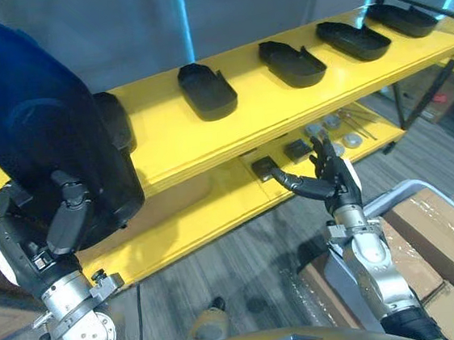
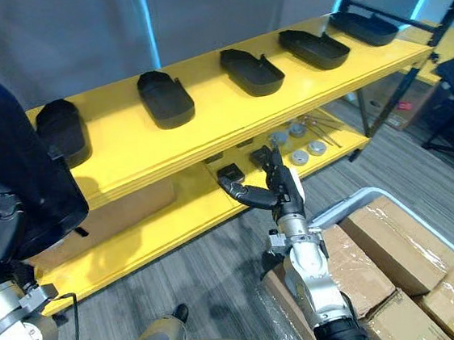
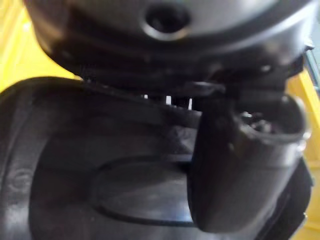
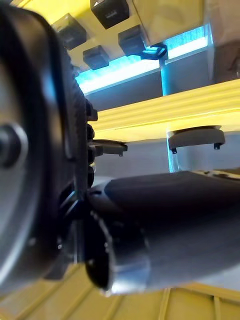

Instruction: Walk over and take three plastic housings, then place them on the shelf

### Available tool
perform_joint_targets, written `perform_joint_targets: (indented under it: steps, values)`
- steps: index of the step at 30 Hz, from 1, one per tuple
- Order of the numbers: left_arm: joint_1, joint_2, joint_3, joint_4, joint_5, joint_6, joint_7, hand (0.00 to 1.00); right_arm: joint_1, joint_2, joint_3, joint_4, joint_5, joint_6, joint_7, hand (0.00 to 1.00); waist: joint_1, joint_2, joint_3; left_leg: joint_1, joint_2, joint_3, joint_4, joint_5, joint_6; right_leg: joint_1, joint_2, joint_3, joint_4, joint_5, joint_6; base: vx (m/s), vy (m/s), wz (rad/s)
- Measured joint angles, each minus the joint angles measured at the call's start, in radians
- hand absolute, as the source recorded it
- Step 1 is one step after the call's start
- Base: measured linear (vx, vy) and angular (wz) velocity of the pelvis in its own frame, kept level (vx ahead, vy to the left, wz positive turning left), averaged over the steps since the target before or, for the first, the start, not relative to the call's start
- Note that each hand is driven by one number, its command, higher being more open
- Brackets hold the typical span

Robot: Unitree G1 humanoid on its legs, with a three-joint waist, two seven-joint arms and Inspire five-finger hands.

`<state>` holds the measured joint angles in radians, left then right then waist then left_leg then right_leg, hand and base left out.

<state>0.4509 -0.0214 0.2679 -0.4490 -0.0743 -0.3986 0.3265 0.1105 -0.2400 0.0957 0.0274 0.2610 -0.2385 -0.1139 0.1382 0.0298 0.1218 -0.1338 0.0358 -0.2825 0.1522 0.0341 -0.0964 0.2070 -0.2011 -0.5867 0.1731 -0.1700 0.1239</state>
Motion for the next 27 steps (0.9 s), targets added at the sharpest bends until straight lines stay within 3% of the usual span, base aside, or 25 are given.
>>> perform_joint_targets:
  steps: [3,7,10,13,16,19,20,22,24,25,27]
  values:
    - [0.021,0.0,-0.02,0.0,-0.001,-0.03,-0.007,0.0,-0.001,0.001,-0.017,0.0,0.0,-0.03,-0.005,1.0,-0.001,0.026,0.033,-0.003,0.027,0.053,-0.027,0.032,0.016,0.011,0.015,-0.024,0.01,-0.006,-0.005,-0.16,-0.005,0.43]
    - [0.03,0.018,-0.025,0.0,-0.002,-0.04,0.015,0.0,-0.006,0.016,-0.016,0.0,-0.001,-0.076,-0.015,1.0,-0.009,0.026,0.043,-0.012,0.047,0.147,-0.029,0.048,0.024,-0.031,0.003,0.026,0.072,-0.058,-0.004,-0.14,0.016,0.18]
    - [0.028,0.025,-0.025,0.0,-0.002,-0.04,0.038,0.0,-0.022,0.026,-0.011,0.0,-0.001,-0.084,-0.015,1.0,-0.007,0.027,0.045,-0.031,0.041,0.173,-0.008,0.054,0.03,-0.058,-0.012,0.055,0.098,-0.062,-0.003,-0.05,0.055,-0.08]
    - [0.014,0.03,-0.026,0.0,0.002,-0.04,0.048,0.0,-0.029,0.053,-0.003,0.0,-0.001,-0.089,-0.022,1.0,-0.008,0.012,0.057,-0.033,0.009,0.183,0.018,0.045,0.029,-0.068,-0.055,0.068,0.15,-0.08,0.008,0.02,0.065,0.01]
    - [-0.008,0.032,-0.027,-0.002,0.006,-0.04,0.034,0.0,-0.03,0.076,0.003,0.0,-0.001,-0.113,-0.026,1.0,-0.007,-0.003,0.069,-0.035,-0.024,0.192,0.093,-0.007,0.036,-0.054,-0.102,0.071,0.192,-0.11,0.026,0.02,0.071,0.02]
    - [-0.029,0.043,-0.021,-0.027,0.005,-0.04,0.0,0.0,-0.035,0.115,0.025,0.0,-0.002,-0.122,-0.028,1.0,-0.005,-0.036,0.073,-0.035,-0.047,0.214,0.157,-0.068,0.05,-0.023,-0.132,0.073,0.18,-0.119,0.03,0.05,0.109,-0.06]
    - [-0.029,0.051,-0.022,-0.034,0.005,-0.042,-0.008,0.0,-0.034,0.123,0.034,0.0,-0.005,-0.122,-0.03,1.0,-0.006,-0.045,0.07,-0.031,-0.053,0.221,0.164,-0.078,0.058,-0.013,-0.137,0.073,0.173,-0.115,0.026,0.11,0.079,-0.1]
    - [-0.059,0.069,-0.031,-0.031,0.007,-0.05,-0.024,0.0,-0.044,0.127,0.056,0.001,-0.011,-0.125,-0.025,1.0,-0.015,-0.045,0.065,-0.009,-0.056,0.221,0.141,-0.075,0.067,-0.106,-0.168,0.13,0.358,-0.024,-0.053,0.15,0.136,0.0]
    - [-0.073,0.101,-0.036,-0.033,0.009,-0.05,-0.015,0.0,-0.061,0.133,0.066,0.01,-0.02,-0.125,-0.015,1.0,-0.026,-0.044,0.066,0.045,-0.036,0.223,0.081,-0.06,0.082,-0.159,-0.178,0.177,0.446,0.029,-0.08,0.16,0.088,-0.09]
    - [-0.091,0.124,-0.039,-0.028,0.009,-0.05,0.003,0.0,-0.077,0.133,0.071,0.011,-0.02,-0.127,-0.002,1.0,-0.038,-0.036,0.07,0.066,-0.025,0.22,0.056,-0.06,0.09,-0.175,-0.148,0.211,0.423,-0.026,-0.077,0.18,0.051,-0.1]
    - [-0.14,0.13,-0.047,-0.02,0.006,-0.05,0.025,0.0,-0.093,0.126,0.069,0.004,-0.019,-0.136,0.02,1.0,-0.054,-0.031,0.068,0.071,-0.01,0.199,0.035,-0.064,0.093,-0.189,-0.059,0.264,0.291,-0.062,-0.077,0.07,0.009,0.2]
